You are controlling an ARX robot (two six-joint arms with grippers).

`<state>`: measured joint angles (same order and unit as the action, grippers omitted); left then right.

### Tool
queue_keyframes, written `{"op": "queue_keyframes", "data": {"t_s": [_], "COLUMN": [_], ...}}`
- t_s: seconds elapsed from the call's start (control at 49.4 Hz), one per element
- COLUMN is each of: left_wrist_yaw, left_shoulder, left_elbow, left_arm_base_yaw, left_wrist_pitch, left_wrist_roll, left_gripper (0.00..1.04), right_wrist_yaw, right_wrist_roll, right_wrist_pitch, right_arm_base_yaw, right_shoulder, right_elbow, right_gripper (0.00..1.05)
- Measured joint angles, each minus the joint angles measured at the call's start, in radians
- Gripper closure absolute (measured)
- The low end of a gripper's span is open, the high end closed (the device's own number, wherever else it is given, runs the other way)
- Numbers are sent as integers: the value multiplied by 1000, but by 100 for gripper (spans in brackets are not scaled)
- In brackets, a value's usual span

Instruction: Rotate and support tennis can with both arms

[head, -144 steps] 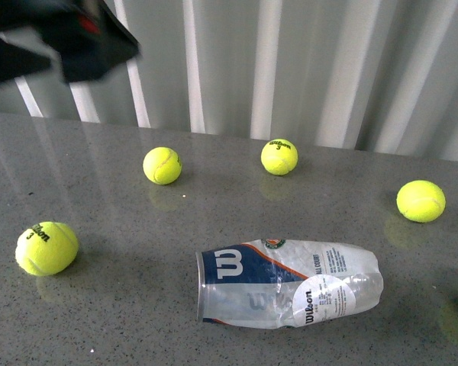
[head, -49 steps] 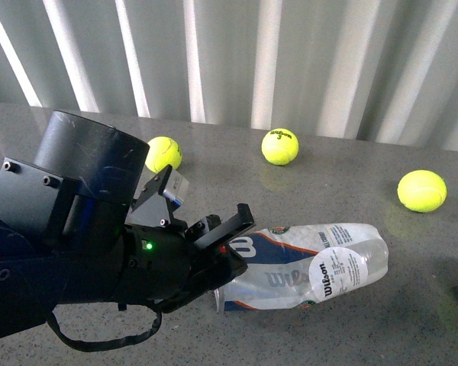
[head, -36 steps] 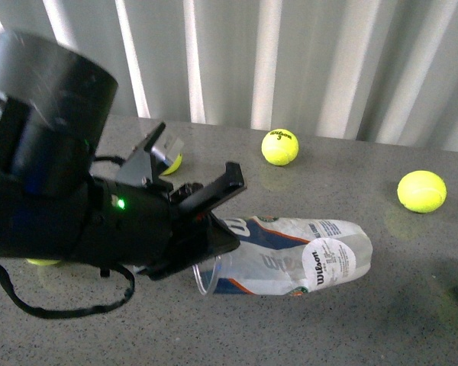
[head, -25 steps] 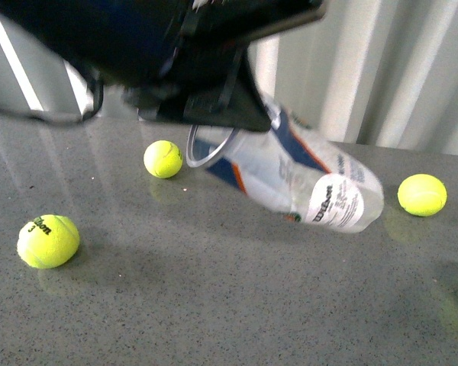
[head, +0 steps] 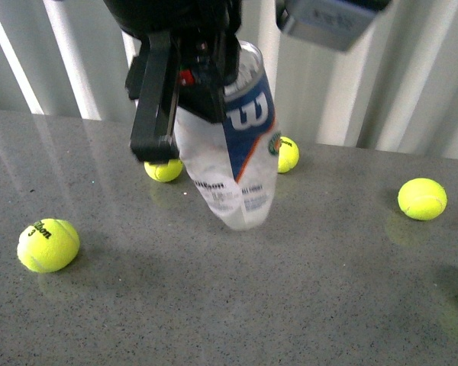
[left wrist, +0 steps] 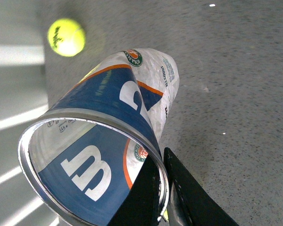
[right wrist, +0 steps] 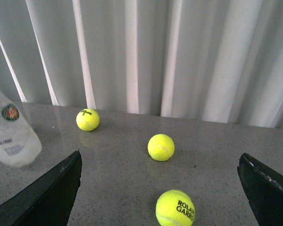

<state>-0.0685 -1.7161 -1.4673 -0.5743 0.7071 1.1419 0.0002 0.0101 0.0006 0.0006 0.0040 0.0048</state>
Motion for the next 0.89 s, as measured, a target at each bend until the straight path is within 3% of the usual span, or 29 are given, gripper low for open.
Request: {"op": "queue_keyframes", "data": {"t_s": [0.202, 0.769, 0.89], "left_wrist_yaw": [27, 8, 9], "left_shoulder": [-32, -167, -169], "left_elbow": [16, -54, -57], "left_arm_base_yaw": [-56, -85, -85], "left_wrist_pitch": [68, 32, 29], "left_wrist_roll": [122, 162, 163], "left_gripper": [101, 101, 80], "right_wrist_yaw": [0, -1, -1], "right_wrist_roll": [0, 0, 0], "right_wrist_pitch": [0, 0, 0], "right_arm_base_yaw": [0, 0, 0], "right_shoulder": [0, 0, 0], "right_elbow": [0, 0, 0], "right_gripper": [7, 7, 7]}}
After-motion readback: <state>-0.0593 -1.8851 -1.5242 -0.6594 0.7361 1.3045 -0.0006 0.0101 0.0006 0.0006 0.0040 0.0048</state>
